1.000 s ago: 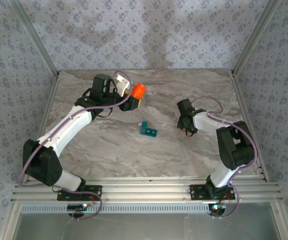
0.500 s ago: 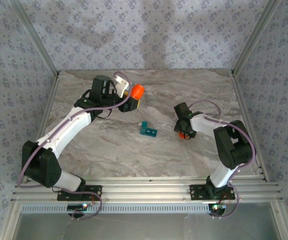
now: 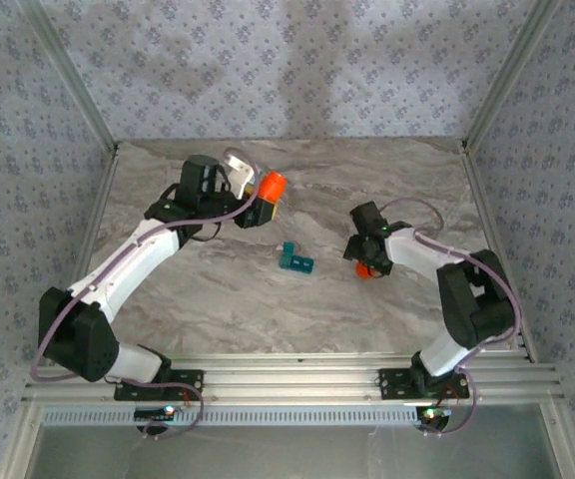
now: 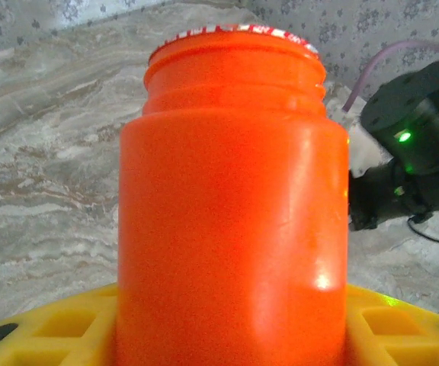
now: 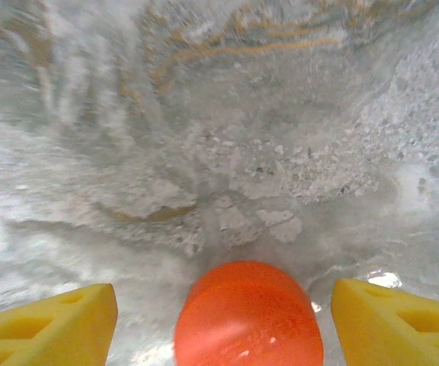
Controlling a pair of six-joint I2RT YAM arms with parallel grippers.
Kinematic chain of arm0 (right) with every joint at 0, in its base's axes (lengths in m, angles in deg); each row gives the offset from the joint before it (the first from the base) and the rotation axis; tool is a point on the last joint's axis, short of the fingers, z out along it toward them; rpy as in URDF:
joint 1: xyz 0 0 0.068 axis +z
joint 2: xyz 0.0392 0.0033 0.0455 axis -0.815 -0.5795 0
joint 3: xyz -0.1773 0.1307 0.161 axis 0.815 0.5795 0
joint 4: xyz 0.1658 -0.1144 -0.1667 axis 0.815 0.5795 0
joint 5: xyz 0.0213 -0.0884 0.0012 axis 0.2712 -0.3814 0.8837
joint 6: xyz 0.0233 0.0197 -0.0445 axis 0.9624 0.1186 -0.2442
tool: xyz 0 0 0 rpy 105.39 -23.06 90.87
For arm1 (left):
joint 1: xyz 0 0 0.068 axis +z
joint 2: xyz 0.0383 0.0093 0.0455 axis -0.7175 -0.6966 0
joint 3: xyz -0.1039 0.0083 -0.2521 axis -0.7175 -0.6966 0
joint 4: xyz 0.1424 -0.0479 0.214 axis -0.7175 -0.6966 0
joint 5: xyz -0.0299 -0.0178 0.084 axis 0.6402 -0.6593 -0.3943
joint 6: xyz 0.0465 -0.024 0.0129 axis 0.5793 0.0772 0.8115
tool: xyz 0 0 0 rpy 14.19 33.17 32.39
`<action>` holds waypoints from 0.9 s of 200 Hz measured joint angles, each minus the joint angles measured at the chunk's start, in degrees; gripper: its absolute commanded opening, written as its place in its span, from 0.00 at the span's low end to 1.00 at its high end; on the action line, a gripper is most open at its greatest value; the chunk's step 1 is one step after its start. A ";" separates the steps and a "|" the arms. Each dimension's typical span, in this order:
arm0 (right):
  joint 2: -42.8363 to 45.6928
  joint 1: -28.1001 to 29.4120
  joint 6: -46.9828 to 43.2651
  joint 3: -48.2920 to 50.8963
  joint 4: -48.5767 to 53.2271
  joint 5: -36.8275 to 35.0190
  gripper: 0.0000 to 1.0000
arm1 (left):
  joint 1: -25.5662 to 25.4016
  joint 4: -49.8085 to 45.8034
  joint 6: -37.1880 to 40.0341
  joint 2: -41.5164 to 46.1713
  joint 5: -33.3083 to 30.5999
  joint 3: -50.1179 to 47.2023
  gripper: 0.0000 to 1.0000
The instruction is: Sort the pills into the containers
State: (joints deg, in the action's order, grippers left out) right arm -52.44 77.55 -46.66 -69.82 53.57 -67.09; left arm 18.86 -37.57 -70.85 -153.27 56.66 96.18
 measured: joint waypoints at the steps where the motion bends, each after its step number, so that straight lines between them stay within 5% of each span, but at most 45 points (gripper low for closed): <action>1: 0.15 0.00 -0.02 0.00 0.00 0.00 0.77 | 0.00 0.00 0.02 0.00 0.00 -0.04 0.00; 49: 6.03 -0.02 -1.77 -0.39 -0.70 4.46 0.77 | 0.00 -0.35 -0.20 0.57 -0.02 -3.13 0.00; 180: 1.60 4.94 -12.00 -8.22 -1.25 15.47 0.77 | -3.30 -4.76 -3.21 4.04 -4.63 -9.81 0.00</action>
State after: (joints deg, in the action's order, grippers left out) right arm -50.85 82.49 -58.65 -78.04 52.32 -51.61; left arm 15.56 -42.33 -74.06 -149.23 52.03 86.37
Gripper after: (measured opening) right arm 0.771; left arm 0.526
